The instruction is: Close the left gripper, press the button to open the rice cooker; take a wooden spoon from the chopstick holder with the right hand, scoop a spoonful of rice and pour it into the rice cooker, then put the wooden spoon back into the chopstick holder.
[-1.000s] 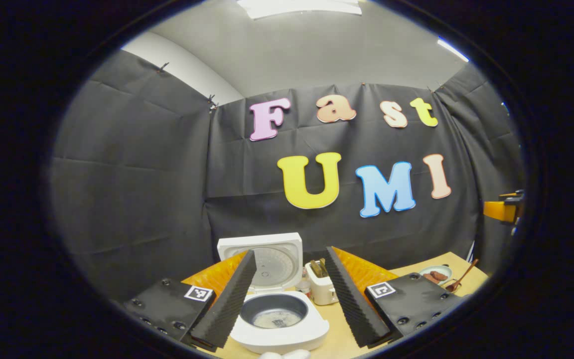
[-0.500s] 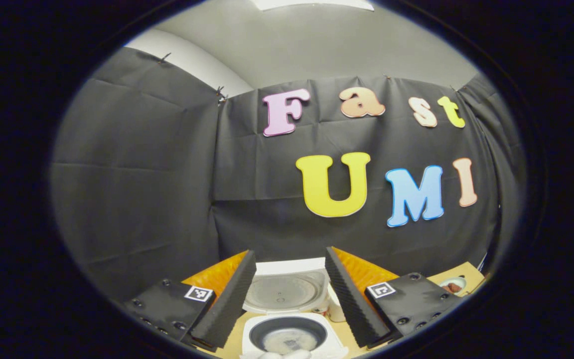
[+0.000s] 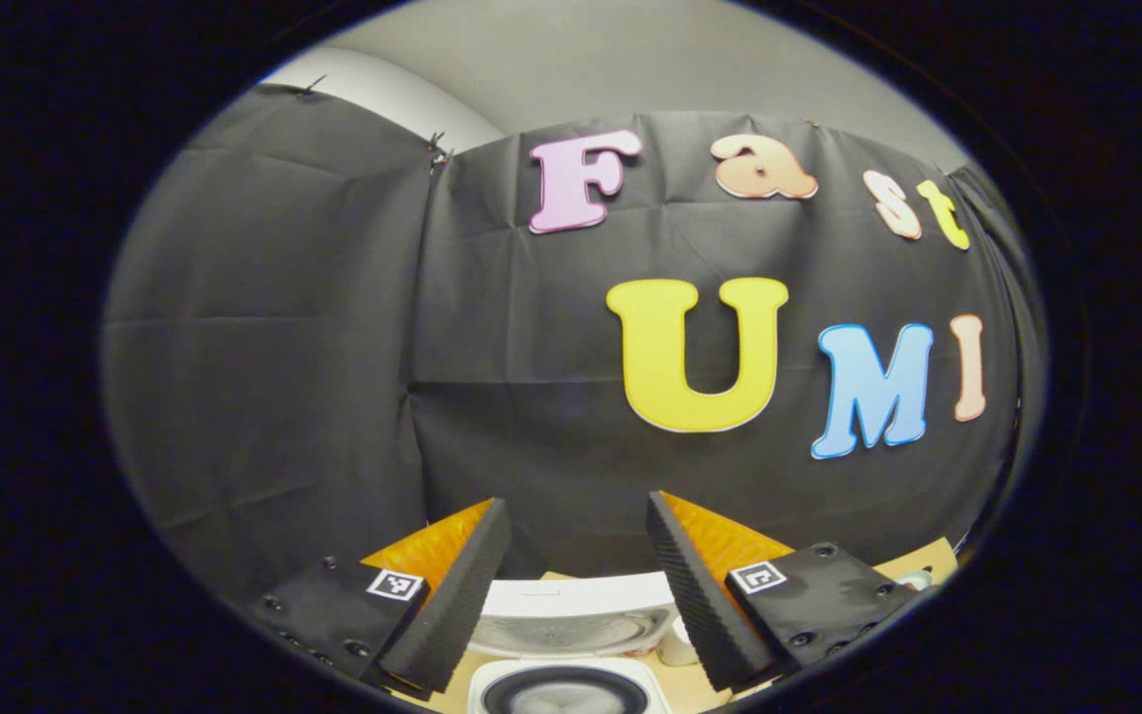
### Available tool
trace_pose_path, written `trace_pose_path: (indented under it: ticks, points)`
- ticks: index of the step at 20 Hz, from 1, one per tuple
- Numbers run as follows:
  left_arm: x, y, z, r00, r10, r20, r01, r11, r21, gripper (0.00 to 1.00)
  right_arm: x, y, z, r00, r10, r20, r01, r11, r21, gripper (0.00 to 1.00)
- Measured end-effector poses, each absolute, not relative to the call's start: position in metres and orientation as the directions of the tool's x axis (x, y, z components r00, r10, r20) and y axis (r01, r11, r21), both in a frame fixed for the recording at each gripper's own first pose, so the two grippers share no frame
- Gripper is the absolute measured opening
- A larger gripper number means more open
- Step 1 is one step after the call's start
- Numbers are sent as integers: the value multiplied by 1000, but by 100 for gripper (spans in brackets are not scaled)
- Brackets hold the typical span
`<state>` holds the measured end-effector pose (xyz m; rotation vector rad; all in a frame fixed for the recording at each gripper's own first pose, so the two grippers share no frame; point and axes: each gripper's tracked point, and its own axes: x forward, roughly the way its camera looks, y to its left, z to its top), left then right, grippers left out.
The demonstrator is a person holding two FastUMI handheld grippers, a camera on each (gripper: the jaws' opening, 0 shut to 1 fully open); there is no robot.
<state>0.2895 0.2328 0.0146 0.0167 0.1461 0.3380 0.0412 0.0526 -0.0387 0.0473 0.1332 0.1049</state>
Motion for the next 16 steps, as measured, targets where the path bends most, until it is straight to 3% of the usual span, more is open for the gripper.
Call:
trace_pose_path:
  ticks: [2, 3, 5, 6, 11, 12, 16]
  points:
    - [304, 242, -9, 918, 345, -194, -341, 939, 56, 93, 44, 52, -45, 982, 109, -151, -102, 993, 54, 99]
    - [311, 246, -21, 913, 344, -222, -341, 939, 52, 100, 46, 51, -47, 982, 108, -156, -101, 994, 52, 99]
    - [322, 252, -42, 899, 345, -269, -346, 937, 46, 100, 48, 51, -52, 980, 108, -169, -102, 994, 46, 99]
    - [326, 257, -50, 890, 356, -286, -356, 933, 56, 92, 49, 51, -55, 979, 109, -174, -103, 994, 46, 99]
    - [332, 266, -80, 855, 366, -367, -360, 929, 87, 100, 50, 53, -65, 971, 123, -203, -113, 992, 63, 99]
    - [328, 266, -92, 839, 358, -408, -359, 930, 79, 97, 50, 53, -67, 971, 123, -207, -112, 992, 62, 99]
    - [330, 271, -94, 836, 360, -413, -373, 926, 52, 100, 50, 48, -69, 968, 127, -216, -112, 990, 80, 99]
